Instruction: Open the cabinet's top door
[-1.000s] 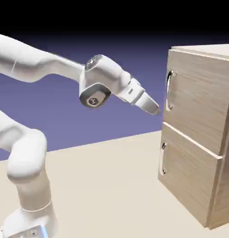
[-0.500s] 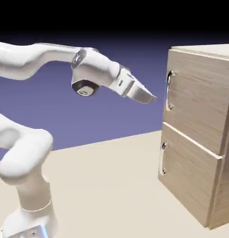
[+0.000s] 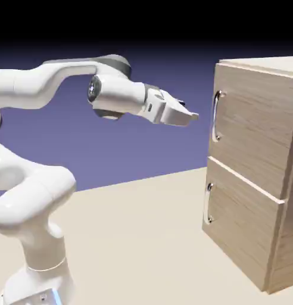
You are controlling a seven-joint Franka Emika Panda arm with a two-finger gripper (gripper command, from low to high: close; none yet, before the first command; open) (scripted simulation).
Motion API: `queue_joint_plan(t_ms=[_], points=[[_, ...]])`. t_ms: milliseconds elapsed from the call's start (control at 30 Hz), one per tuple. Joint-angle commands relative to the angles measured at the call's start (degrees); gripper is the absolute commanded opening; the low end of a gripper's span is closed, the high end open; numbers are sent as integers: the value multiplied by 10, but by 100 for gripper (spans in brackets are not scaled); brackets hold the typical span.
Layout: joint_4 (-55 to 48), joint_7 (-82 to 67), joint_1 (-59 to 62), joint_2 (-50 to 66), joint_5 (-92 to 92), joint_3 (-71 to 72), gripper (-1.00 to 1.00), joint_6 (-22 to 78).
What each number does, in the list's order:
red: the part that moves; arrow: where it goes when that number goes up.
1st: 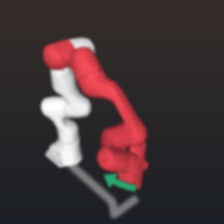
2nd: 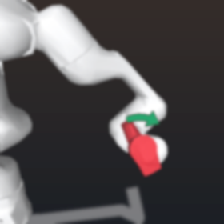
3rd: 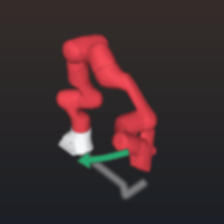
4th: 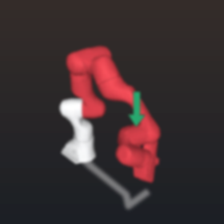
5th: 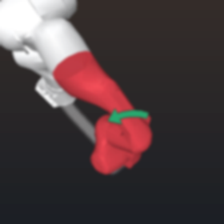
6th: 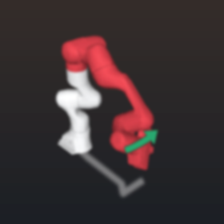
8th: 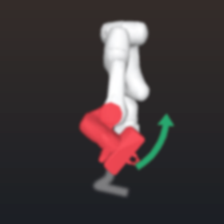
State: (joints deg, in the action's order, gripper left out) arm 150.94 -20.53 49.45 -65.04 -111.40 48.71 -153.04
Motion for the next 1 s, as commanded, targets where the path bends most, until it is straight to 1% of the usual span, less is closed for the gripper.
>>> queue_joint_plan(t_ms=[0,500,567,700,733,767,800,967], points=[[-2,-14,11,-7,-25,11,0,5],[-36,-226,180,-116,-399,175,0,75],[-36,-226,180,-116,-401,175,0,75],[-111,-230,265,-99,-425,212,0,84],[-116,-230,272,-97,-426,215,0,84],[-116,-230,272,-97,-426,215,-100,84],[-116,-230,272,-97,-426,215,-100,84],[-19,-260,215,-91,-397,155,-100,209]])
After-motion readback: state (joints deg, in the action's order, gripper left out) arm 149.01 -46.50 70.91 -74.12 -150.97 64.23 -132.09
